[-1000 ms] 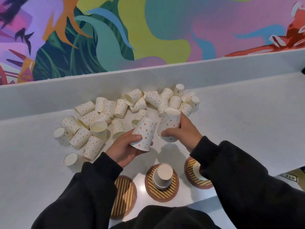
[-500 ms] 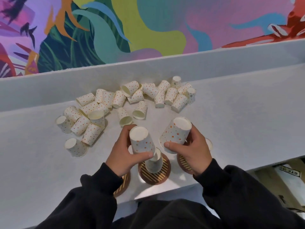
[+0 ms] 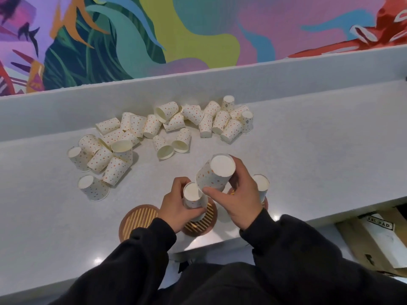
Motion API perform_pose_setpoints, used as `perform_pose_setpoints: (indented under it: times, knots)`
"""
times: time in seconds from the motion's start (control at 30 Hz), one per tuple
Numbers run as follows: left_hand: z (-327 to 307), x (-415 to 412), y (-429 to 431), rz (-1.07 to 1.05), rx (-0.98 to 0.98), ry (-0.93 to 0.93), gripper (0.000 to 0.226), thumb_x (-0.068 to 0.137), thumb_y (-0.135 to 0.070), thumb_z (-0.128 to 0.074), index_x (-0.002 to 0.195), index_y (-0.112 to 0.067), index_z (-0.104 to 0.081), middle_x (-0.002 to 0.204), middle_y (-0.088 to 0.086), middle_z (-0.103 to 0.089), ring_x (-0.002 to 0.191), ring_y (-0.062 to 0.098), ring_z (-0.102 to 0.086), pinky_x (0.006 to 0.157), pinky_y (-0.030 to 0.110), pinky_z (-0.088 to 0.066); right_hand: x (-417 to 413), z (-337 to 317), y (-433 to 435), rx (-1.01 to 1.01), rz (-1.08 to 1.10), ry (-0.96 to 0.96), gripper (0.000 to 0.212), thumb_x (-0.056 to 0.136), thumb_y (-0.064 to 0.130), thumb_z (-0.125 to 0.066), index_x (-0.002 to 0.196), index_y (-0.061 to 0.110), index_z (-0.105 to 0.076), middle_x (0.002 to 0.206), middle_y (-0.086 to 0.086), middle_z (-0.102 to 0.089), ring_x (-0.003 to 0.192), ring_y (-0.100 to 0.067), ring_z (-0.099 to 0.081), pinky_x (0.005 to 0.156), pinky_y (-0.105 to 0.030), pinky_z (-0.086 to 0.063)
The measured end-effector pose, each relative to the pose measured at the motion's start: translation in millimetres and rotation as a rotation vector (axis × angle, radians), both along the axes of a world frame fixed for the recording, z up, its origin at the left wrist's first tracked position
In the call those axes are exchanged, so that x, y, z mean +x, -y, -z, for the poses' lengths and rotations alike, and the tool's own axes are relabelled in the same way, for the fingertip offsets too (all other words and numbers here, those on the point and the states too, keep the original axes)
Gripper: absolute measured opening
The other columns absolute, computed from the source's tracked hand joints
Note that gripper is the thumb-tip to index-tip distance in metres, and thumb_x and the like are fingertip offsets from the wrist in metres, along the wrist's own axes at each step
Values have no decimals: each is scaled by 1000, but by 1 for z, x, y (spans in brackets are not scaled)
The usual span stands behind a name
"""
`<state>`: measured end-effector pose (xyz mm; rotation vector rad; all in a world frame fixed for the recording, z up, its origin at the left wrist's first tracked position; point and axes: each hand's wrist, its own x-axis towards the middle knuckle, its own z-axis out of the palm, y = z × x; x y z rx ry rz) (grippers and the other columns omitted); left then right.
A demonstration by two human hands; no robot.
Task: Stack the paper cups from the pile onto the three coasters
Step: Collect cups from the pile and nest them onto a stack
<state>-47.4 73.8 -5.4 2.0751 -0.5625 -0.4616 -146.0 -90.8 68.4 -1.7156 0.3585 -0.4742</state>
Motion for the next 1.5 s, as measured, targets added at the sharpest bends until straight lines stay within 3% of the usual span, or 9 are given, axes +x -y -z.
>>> perform_pose_setpoints:
  times: [0.2,0.3,0.43,0.57,0.77,0.93,1.03,1.4,1.5]
  knots:
    - [15,-2,1,-45,19,-58,81,67,-33,-93,124,-42,-37,111,-21,-63,97,-5,-64,74,13,-55,17,20,-15,-89,-87,-107,75,75,23,-91,132,47,-48,128,30,-60,126,5,-55,107,-25,-51]
    - [17,-1,5,-41,32,-66,84,68,-29,-93,129,-39,-34,108,-24,-57,95,-4,-60,69,9,-49,20,32,-20,-93,-106,-137,74,75,26,-89,134,45,-48,130,27,-60,127,5,-54,109,-27,-50]
    - [24,-1,8,-33,60,-55,83,69,-38,-91,132,-40,-37,111,-26,-56,98,-8,-55,78,5,-41,22,42,-23,-118,-137,-182,75,75,31,-88,133,50,-45,131,29,-58,128,5,-53,109,-28,-49]
    - [31,-2,6,-50,50,-84,80,66,-55,-84,132,-38,-42,114,-21,-61,103,-6,-58,87,14,-44,25,55,-30,-120,-158,-231,73,74,30,-87,134,45,-48,129,24,-62,125,1,-56,108,-29,-50]
    - [33,-3,-7,-91,21,-90,86,66,-34,-94,131,-43,-38,113,-26,-60,101,-5,-61,75,6,-47,24,68,-30,-123,-174,-302,69,74,26,-89,130,40,-51,120,22,-65,115,10,-58,92,-8,-46]
    - [40,-2,-13,-65,10,-53,80,64,-34,-95,125,-53,-47,118,-25,-65,108,-10,-61,88,15,-52,20,78,-27,-119,-218,-373,67,75,23,-88,129,40,-52,117,24,-63,110,19,-54,86,1,-42]
    - [42,-3,-14,-44,18,-26,75,65,-34,-94,121,-58,-49,115,-32,-64,109,-12,-60,88,12,-50,19,85,-25,-112,-242,-403,67,76,20,-89,126,42,-50,115,27,-61,107,23,-52,83,4,-40]
    - [46,2,-17,46,109,-11,77,69,-41,-90,132,-46,-46,119,-29,-59,109,-12,-56,91,9,-44,19,97,-17,-154,-286,-454,72,72,35,-91,128,52,-48,125,27,-62,118,7,-57,102,-21,-50]
    - [47,3,-18,74,150,-20,77,70,-42,-90,131,-45,-43,118,-27,-57,109,-6,-56,89,8,-42,20,99,-15,-176,-320,-484,75,71,38,-91,130,51,-47,127,24,-62,120,-1,-58,105,-29,-52]
